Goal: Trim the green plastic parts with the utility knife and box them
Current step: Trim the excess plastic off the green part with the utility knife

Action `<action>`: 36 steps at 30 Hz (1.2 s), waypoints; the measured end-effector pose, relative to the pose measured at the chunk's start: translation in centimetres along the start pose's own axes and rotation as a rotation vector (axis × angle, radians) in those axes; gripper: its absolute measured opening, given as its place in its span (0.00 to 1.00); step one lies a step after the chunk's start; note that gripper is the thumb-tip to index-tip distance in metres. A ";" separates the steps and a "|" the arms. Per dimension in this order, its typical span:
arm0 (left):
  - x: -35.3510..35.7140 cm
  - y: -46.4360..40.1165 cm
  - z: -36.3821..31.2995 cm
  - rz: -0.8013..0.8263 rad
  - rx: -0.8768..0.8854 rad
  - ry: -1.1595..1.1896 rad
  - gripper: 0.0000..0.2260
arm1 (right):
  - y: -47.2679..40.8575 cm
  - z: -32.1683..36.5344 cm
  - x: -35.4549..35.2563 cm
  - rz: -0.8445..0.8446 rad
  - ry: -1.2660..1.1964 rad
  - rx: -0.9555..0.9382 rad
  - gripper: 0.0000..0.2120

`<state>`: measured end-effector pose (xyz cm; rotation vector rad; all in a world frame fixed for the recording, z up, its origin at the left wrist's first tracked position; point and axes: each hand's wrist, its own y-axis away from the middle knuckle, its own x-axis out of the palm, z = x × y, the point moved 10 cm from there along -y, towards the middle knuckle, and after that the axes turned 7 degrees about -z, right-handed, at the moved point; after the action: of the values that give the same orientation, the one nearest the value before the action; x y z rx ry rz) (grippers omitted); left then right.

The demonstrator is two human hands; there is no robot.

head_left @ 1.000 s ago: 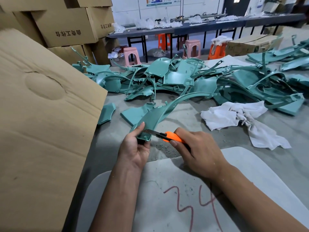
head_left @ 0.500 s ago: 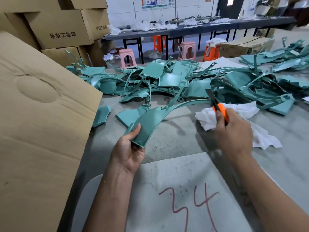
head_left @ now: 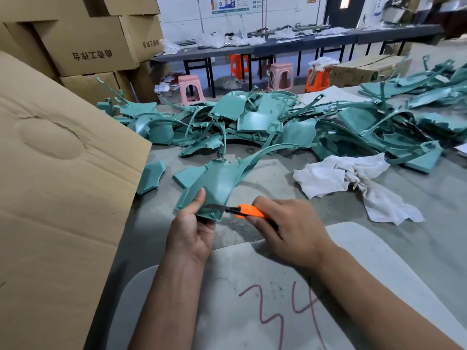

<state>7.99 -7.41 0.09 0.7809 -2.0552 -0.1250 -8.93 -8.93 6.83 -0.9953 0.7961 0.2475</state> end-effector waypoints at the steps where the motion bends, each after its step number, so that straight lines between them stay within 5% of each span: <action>1: 0.1 0.0 0.1 0.008 -0.006 -0.004 0.07 | 0.0 -0.4 -0.2 -0.019 0.015 0.024 0.15; 9: 0.7 0.6 0.2 0.086 -0.040 -0.030 0.21 | 0.7 -5.4 -4.6 -0.330 0.098 0.255 0.15; 14: 0.9 0.8 0.0 0.122 -0.036 -0.066 0.24 | 2.6 -11.6 -6.5 -0.452 0.129 0.601 0.17; 22: 1.5 1.5 -1.0 0.206 -0.020 0.011 0.19 | 4.8 -17.5 -7.2 -0.243 0.306 0.877 0.14; 29: 1.3 1.6 -2.5 0.170 0.206 -0.112 0.23 | 1.9 -9.7 -8.6 -0.571 -0.014 0.436 0.16; 36: 1.4 1.3 -1.2 0.135 0.150 -0.049 0.22 | -0.1 -1.3 -3.1 -0.211 -0.170 0.008 0.11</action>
<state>7.82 -6.91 2.26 0.7335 -2.1756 0.0870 -11.65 -9.59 8.64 -1.0275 0.5326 0.1449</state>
